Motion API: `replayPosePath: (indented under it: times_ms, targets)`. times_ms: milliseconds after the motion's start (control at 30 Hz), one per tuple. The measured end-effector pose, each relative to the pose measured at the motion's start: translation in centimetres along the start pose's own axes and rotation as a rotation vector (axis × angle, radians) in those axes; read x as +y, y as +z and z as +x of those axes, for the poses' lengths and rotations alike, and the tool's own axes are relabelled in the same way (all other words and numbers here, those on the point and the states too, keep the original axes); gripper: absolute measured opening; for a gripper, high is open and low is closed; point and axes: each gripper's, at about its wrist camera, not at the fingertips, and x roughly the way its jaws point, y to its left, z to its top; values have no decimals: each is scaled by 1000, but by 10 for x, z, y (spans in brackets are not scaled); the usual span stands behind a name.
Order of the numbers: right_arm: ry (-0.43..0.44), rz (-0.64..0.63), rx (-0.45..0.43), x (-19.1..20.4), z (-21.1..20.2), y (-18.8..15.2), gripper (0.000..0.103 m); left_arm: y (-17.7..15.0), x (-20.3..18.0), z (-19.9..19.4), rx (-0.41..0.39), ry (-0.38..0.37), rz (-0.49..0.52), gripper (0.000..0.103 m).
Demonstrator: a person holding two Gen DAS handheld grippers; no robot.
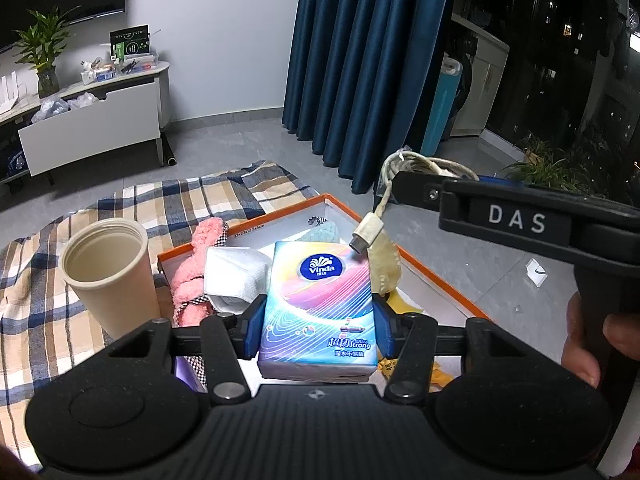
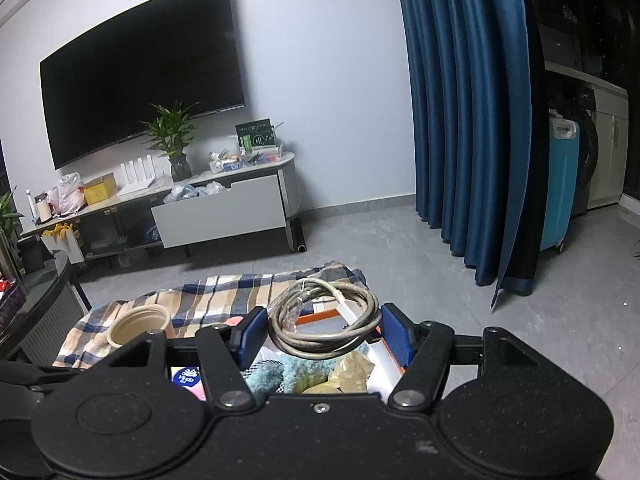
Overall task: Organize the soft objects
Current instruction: 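Carry the tissue pack and cable coil in both grippers over the white box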
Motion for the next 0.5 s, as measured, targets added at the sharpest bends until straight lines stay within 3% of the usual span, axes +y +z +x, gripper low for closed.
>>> replayPosePath:
  times_ms: [500]
  targets:
    - [5, -13, 61, -7, 49, -1, 76, 1, 3, 20, 47, -18, -4, 54]
